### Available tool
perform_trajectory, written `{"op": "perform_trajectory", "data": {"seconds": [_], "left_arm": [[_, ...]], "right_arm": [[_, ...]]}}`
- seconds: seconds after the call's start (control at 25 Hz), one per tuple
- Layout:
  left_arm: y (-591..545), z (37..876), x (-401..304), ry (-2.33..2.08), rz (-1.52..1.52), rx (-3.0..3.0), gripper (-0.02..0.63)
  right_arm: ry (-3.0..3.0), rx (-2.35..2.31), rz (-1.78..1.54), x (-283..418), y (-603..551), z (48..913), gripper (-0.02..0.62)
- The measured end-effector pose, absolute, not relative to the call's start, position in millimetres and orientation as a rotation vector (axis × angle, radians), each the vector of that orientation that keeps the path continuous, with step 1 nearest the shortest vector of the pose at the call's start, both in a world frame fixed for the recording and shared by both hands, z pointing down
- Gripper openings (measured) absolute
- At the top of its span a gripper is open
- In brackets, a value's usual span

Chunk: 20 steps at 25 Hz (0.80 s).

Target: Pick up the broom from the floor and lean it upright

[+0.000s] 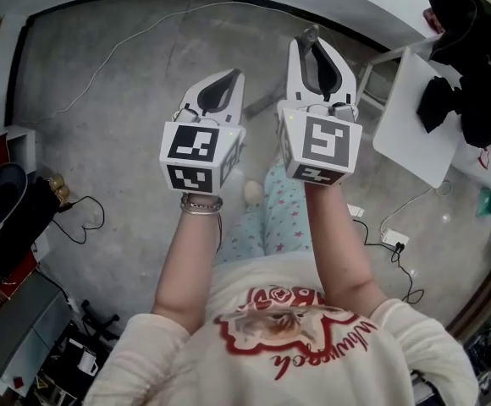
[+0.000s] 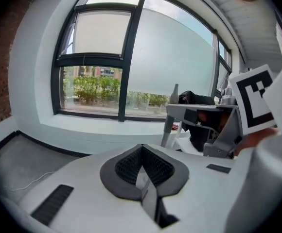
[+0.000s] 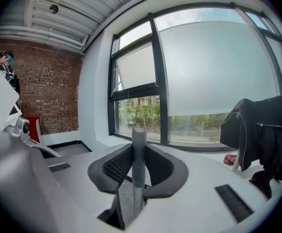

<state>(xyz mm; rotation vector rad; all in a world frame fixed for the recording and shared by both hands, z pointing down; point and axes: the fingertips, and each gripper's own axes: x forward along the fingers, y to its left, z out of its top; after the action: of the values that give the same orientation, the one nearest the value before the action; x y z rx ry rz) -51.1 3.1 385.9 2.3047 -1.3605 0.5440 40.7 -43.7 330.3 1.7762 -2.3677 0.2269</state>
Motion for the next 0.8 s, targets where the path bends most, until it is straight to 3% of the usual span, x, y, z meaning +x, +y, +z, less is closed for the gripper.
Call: {"op": "perform_trajectory", "data": {"seconds": [0.52,0.8], "left_arm": [[-156.4,340.8,6.9,-1.364,0.404,2.423,0.02],[-239.3,352.7,21.0,-1.234,0.383,2.503,0.02]], "right_arm": [[-2.208,2.032,0.256,153.6,-182.5,301.8,0.097],[-2.046,2.192,0.247,180.2,-260.5,310.9,0.097]]}}
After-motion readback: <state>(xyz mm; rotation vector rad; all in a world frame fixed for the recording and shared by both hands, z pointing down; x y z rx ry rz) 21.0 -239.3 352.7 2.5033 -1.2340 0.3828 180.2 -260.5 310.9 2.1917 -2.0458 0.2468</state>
